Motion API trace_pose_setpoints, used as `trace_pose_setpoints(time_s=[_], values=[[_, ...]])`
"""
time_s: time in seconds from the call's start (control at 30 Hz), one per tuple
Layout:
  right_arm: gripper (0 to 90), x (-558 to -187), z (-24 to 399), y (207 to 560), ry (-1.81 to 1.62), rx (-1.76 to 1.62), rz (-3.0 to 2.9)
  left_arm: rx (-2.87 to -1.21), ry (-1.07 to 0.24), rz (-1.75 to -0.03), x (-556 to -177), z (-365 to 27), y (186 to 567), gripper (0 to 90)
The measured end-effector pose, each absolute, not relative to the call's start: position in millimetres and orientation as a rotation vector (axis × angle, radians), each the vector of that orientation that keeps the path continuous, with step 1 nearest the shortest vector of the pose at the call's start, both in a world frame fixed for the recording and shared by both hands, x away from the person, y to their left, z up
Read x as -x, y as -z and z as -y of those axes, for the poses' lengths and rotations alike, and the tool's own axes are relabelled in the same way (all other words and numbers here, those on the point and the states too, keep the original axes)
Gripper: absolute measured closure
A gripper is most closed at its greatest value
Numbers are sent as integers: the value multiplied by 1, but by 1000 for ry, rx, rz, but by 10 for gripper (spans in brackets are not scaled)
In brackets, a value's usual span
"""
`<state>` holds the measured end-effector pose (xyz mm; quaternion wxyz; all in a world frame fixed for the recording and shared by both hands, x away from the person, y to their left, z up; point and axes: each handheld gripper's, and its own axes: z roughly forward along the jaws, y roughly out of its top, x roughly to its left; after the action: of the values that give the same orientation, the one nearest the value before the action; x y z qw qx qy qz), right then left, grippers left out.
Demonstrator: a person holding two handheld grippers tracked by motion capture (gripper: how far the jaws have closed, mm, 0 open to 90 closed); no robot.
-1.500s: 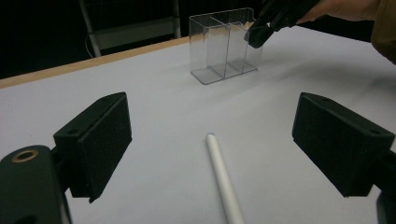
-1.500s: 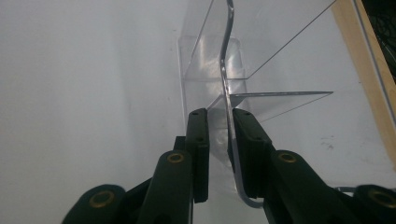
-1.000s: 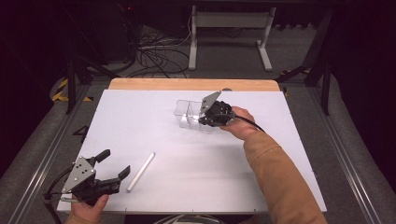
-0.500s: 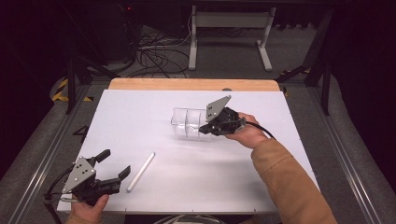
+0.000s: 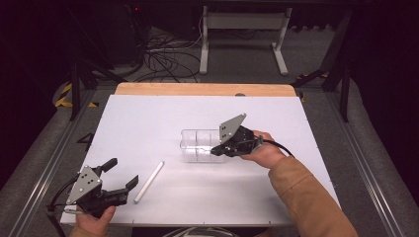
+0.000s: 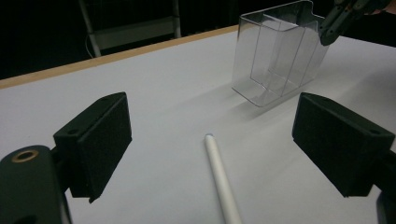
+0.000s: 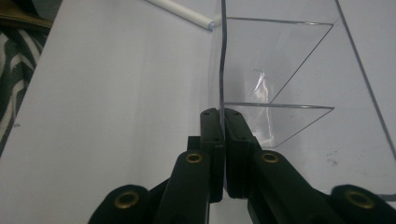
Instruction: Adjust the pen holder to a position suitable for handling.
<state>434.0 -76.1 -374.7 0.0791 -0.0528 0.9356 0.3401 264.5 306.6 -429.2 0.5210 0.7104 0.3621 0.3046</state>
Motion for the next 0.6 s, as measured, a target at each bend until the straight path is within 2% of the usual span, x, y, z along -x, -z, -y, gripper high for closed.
trace_pose_setpoints(time_s=[0.6], values=[[881,-425,74,395,-1028,174,-2856,-1706,-727,-867,-265,-306,430,127]])
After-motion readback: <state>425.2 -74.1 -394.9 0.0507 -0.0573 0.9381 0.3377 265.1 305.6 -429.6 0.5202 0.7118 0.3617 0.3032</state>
